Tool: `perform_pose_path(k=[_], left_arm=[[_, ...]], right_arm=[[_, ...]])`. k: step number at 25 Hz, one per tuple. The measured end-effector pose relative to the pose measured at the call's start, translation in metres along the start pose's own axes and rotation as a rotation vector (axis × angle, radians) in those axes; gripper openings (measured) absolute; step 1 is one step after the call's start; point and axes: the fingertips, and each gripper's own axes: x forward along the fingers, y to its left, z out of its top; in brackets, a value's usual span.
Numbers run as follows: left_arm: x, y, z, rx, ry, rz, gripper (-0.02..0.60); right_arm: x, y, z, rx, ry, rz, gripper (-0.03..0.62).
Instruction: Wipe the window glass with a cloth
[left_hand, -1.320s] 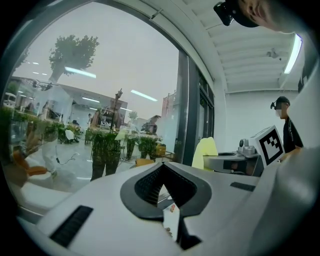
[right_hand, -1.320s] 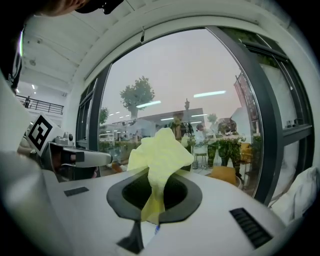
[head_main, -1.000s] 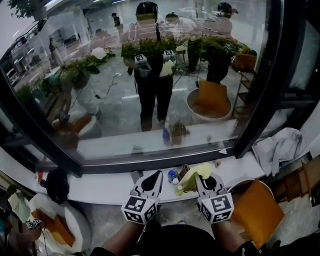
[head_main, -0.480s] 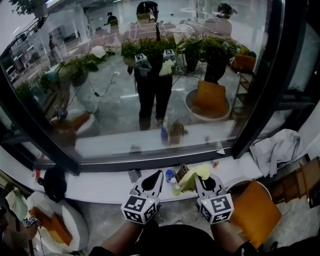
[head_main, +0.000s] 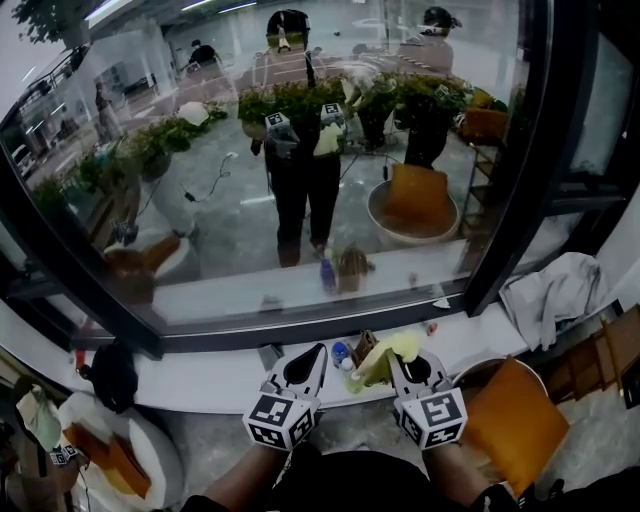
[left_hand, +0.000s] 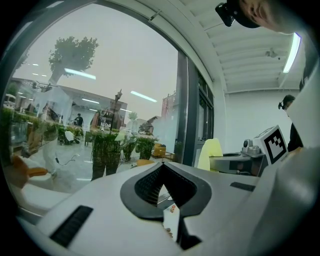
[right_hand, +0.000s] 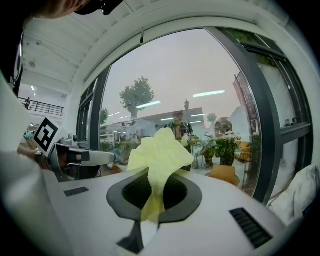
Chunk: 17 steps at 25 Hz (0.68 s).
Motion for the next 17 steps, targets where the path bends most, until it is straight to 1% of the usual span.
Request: perform_pose_path(k=[9, 17], left_arm=[[-0.004, -0.0046, 0.0019, 0.004, 0.0, -0.008, 0.008], [0.0022, -0.0055, 0.0041, 0.004, -0.001, -0.013, 0.008]], right_arm=[[-0.0062, 0.0037, 0.0039, -0.006, -0.002, -0.001, 0.043], [-0.0027, 0.0007, 0.0045, -0.008, -0.004, 0.002, 0.043]])
